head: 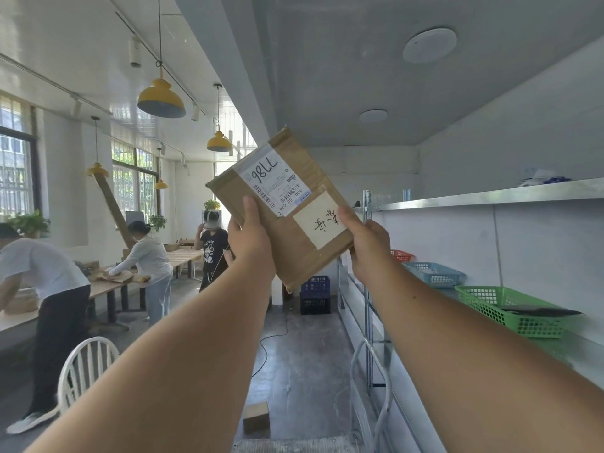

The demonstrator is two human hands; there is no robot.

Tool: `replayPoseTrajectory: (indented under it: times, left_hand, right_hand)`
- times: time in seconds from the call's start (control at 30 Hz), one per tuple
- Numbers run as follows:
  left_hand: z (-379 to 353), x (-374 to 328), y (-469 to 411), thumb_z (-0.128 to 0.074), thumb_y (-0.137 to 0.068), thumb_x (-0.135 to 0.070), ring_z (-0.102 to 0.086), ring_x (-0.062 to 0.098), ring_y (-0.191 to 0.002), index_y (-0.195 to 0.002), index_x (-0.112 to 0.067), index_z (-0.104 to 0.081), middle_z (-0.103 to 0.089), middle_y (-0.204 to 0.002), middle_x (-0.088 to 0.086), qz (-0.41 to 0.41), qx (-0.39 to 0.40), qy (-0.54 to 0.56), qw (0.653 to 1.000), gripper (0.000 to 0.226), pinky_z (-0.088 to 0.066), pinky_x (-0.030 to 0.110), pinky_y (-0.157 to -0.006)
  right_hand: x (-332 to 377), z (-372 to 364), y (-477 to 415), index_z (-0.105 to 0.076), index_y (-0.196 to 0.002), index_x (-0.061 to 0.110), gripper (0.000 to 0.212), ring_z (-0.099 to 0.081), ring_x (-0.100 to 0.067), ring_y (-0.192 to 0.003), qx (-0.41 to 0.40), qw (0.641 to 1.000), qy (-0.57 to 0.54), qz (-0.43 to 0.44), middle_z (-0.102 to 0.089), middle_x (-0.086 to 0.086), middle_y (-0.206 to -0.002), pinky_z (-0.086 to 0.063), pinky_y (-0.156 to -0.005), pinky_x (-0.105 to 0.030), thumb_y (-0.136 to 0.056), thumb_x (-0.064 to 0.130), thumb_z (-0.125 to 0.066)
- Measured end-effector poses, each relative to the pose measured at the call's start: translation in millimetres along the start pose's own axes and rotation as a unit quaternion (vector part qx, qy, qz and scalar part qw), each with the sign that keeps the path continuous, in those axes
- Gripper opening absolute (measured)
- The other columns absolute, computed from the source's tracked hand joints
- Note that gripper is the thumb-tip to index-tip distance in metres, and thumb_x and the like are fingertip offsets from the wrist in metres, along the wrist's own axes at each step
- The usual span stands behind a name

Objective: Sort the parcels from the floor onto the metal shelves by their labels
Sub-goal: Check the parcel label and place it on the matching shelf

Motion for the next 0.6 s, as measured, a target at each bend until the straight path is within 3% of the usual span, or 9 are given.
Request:
replayPoseTrajectory:
  times: [0.07,0.1,0.17,0.23,0.33,0.47,0.53,0.6]
  left_hand:
    - [-2.9,5.6,2.6,-0.058,-0.095,-0.072,-0.066,0.017,-0.103,-0.143,-0.032,-0.059,-0.068,-0.110,-0.012,0.015,-0.009,0.038,0.999,0.063,-0.051,0.042,-0.086]
    - [-4.6,8.0,3.1,-0.056,-0.096,-0.071,-0.065,0.014,-0.098,-0.142,-0.032,-0.058,-0.068,-0.109,-0.011,0.021,-0.010,0.055,0.998,0.060,-0.050,0.038,-0.079]
    - [-8.6,9.6,4.7,-0.052,-0.099,-0.071,-0.063,0.012,-0.091,-0.133,-0.033,-0.054,-0.066,-0.105,-0.012,0.024,-0.011,0.074,0.997,0.051,-0.048,0.035,-0.071]
    - [-12.1,10.5,6.6,-0.050,-0.099,-0.072,-0.062,0.011,-0.088,-0.127,-0.039,-0.047,-0.064,-0.101,-0.013,0.028,-0.015,0.088,0.996,0.043,-0.050,0.038,-0.079]
    - [-18.6,13.2,9.5,-0.051,-0.100,-0.070,-0.067,0.014,-0.095,-0.146,-0.037,-0.048,-0.067,-0.105,-0.013,0.028,-0.022,0.125,0.991,0.056,-0.052,0.042,-0.089]
    - [-23.1,19.1,10.1,-0.050,-0.099,-0.072,-0.067,0.015,-0.102,-0.159,-0.039,-0.038,-0.068,-0.118,-0.012,0.023,-0.027,0.143,0.989,0.069,-0.053,0.048,-0.107]
    - [-24.6,20.1,8.2,-0.050,-0.097,-0.075,-0.065,0.021,-0.110,-0.165,-0.045,-0.024,-0.064,-0.140,-0.006,0.031,-0.023,0.145,0.989,0.079,-0.051,0.049,-0.108]
    - [-23.5,20.0,4.0,-0.048,-0.097,-0.076,-0.062,0.024,-0.113,-0.166,-0.053,-0.009,-0.055,-0.150,-0.005,0.034,-0.019,0.144,0.989,0.083,-0.050,0.056,-0.111]
  right_hand:
    - [-4.8,-4.1,3.8,-0.023,-0.167,0.005,0.121,-0.059,-0.038,-0.144,-0.030,0.998,-0.054,-0.004,-0.057,-0.022,-0.158,-0.045,-0.123,-0.061,-0.076,0.035,-0.098]
    - [-7.5,-5.6,6.2,-0.023,-0.168,0.008,0.120,-0.060,-0.037,-0.142,-0.037,0.997,-0.063,-0.015,-0.059,-0.019,-0.156,-0.047,-0.120,-0.062,-0.078,0.039,-0.096]
    - [-14.6,-10.4,12.1,-0.046,-0.157,0.014,0.094,-0.064,-0.034,-0.135,-0.017,0.998,-0.023,-0.058,-0.069,-0.012,-0.145,-0.052,-0.113,-0.064,-0.083,0.052,-0.089]
    - [-24.5,-17.4,18.5,-0.060,-0.144,0.026,0.069,-0.067,-0.031,-0.129,0.029,0.995,0.022,-0.095,-0.074,-0.003,-0.136,-0.052,-0.109,-0.067,-0.087,0.056,-0.085]
    - [-38.3,-26.7,25.3,-0.053,-0.145,0.045,0.068,-0.066,-0.025,-0.127,0.067,0.991,0.002,-0.113,-0.072,0.011,-0.137,-0.053,-0.095,-0.066,-0.087,0.043,-0.089]
    - [-52.4,-30.5,26.9,-0.057,-0.141,0.043,0.067,-0.064,-0.028,-0.125,0.081,0.987,-0.045,-0.133,-0.070,0.010,-0.140,-0.041,-0.110,-0.081,-0.085,0.029,-0.091]
    - [-51.2,-29.1,22.1,-0.063,-0.138,0.035,0.059,-0.070,-0.029,-0.122,0.077,0.988,-0.056,-0.123,-0.077,0.004,-0.134,-0.056,-0.104,-0.069,-0.087,0.021,-0.090]
    - [-46.1,-29.5,19.7,-0.066,-0.135,0.034,0.055,-0.075,-0.023,-0.116,0.071,0.991,-0.062,-0.099,-0.084,0.009,-0.117,-0.064,-0.085,-0.049,-0.088,0.017,-0.088]
Point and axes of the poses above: each hand's wrist, its own y-axis away from the middle knuckle, its own z-axis out of the back of the hand, x = y × z, the point moved 5 cm from there along -y, towards the middle knuckle
